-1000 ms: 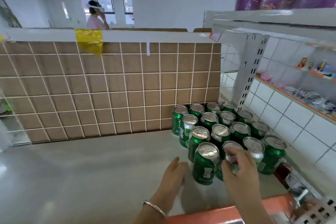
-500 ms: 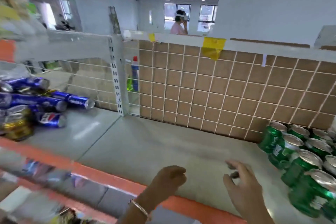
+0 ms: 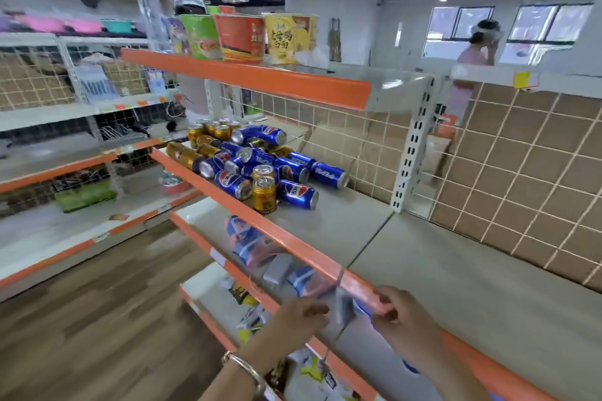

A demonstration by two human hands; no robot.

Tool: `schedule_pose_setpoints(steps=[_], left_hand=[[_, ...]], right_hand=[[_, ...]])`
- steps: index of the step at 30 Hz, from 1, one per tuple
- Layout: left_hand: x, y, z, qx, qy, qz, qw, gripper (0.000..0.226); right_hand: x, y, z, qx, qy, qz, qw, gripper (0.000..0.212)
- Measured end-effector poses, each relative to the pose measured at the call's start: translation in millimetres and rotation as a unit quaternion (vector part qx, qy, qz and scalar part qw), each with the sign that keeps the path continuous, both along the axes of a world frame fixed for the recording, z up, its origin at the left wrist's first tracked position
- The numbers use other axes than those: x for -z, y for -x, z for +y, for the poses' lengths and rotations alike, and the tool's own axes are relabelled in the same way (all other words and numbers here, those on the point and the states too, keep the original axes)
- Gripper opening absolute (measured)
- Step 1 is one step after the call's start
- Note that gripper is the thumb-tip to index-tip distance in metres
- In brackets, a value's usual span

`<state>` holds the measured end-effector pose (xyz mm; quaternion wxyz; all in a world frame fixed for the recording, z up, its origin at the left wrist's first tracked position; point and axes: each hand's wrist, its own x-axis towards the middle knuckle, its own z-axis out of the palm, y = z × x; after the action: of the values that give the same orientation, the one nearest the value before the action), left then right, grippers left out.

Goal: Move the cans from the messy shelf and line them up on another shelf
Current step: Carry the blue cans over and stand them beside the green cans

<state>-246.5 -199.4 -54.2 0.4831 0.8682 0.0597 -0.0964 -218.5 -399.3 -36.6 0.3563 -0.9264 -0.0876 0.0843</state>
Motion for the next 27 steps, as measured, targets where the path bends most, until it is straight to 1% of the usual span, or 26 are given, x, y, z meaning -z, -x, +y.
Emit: schedule_pose_setpoints(steps=[2,5,9,12,14,16,19,21,24,27], left_hand=[[-2,4,29,-0.007,-0.009,0.007,1.0,0.02],[-1,5,65,-0.047,-0.007,0.014,0.999,0.025],[-4,-2,106,-0.063,0.0,0.022,0.998,0.034],[-2,-25,137,-0.088,0.021,0.018,0.996,0.033],[0,-48,156,-0.097,0.01,0.011,0.995,0.027],[-2,-73,172,-0.101,-0.002,-0.002,0.995,0.026],[-11,-109,199,-0.12,0.041,0.0,0.992,0.015],[-17,-133,217,-0.162,0.091,0.001,0.983,0.009],[-19,-164,239,-0.253,0.148,0.007,0.956,0.012],[-19,-188,257,-0.299,0.194,0.005,0.934,0.014]], right_hand=[[-3,-6,34,-0.031,0.009,0.01,0.999,0.033],[-5,-19,77,-0.071,0.026,0.029,0.997,0.03],[-1,-40,122,-0.105,0.05,0.052,0.992,0.035],[2,-70,157,-0.117,0.042,0.044,0.991,0.036],[1,-96,178,-0.118,0.051,0.037,0.991,0.04],[-2,-127,196,-0.106,0.047,0.024,0.993,0.041],[-11,-174,223,-0.074,0.014,-0.003,0.997,0.041],[-16,-204,239,-0.065,0.012,-0.03,0.997,0.039],[-21,-238,254,-0.047,0.058,-0.07,0.995,0.04],[-18,-258,260,-0.037,0.1,-0.087,0.99,0.044]])
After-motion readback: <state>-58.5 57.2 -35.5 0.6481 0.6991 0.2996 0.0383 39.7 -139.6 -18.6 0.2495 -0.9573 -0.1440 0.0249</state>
